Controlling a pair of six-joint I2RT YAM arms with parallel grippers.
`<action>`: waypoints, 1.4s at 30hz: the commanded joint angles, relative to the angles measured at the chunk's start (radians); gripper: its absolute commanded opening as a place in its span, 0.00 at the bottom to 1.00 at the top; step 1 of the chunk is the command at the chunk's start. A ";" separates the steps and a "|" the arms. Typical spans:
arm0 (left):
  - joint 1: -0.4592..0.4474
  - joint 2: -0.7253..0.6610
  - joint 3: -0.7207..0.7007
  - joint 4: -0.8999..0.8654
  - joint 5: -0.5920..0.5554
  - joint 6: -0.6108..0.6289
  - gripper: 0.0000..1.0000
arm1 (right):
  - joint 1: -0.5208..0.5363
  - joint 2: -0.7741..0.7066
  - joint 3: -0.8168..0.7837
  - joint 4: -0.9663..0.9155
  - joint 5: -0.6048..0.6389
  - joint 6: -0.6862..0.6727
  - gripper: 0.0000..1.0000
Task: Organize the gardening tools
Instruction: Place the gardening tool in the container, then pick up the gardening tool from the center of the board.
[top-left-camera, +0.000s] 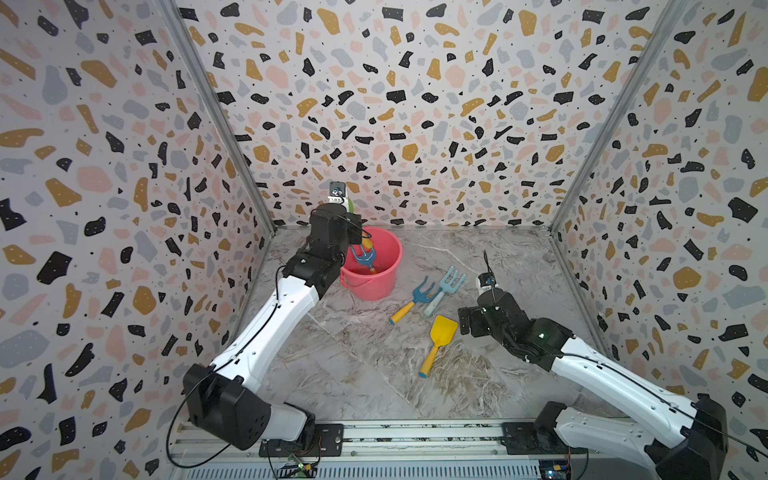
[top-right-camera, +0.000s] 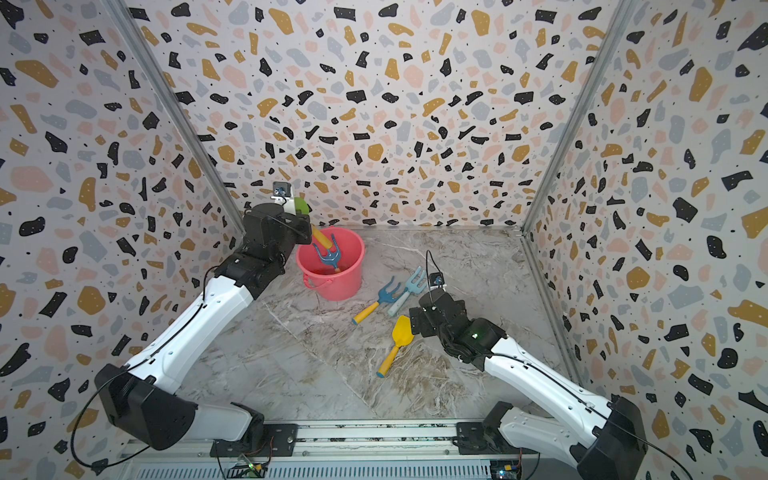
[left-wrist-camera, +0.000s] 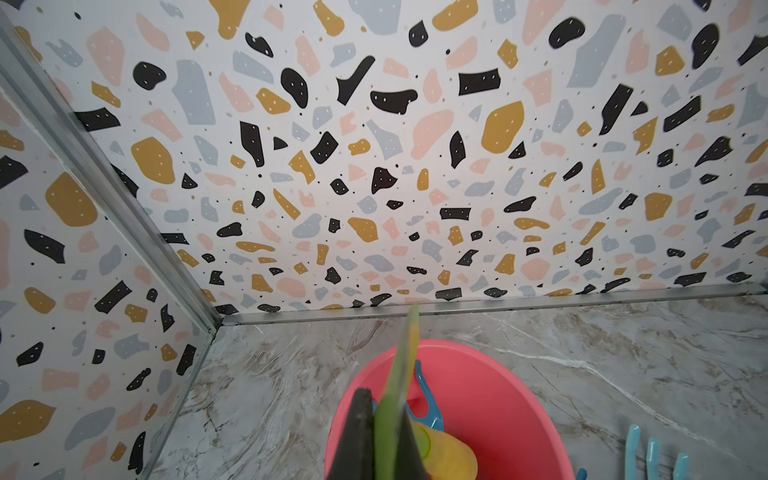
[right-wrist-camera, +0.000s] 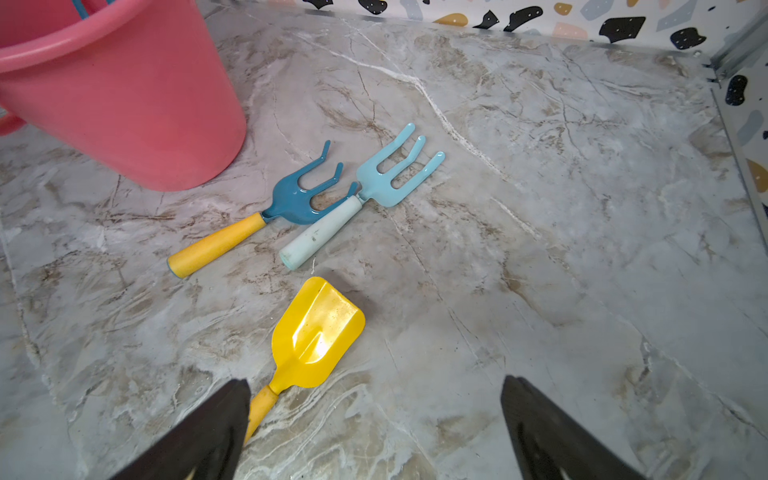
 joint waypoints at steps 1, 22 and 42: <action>0.011 0.014 -0.007 0.103 0.012 0.036 0.00 | 0.001 -0.017 0.032 -0.034 0.049 0.045 1.00; 0.018 0.126 -0.166 0.208 0.155 -0.003 0.00 | 0.005 0.110 0.059 -0.204 -0.087 0.223 1.00; 0.018 0.154 -0.190 0.204 0.213 -0.072 0.40 | 0.092 0.315 0.050 -0.158 -0.239 0.268 0.90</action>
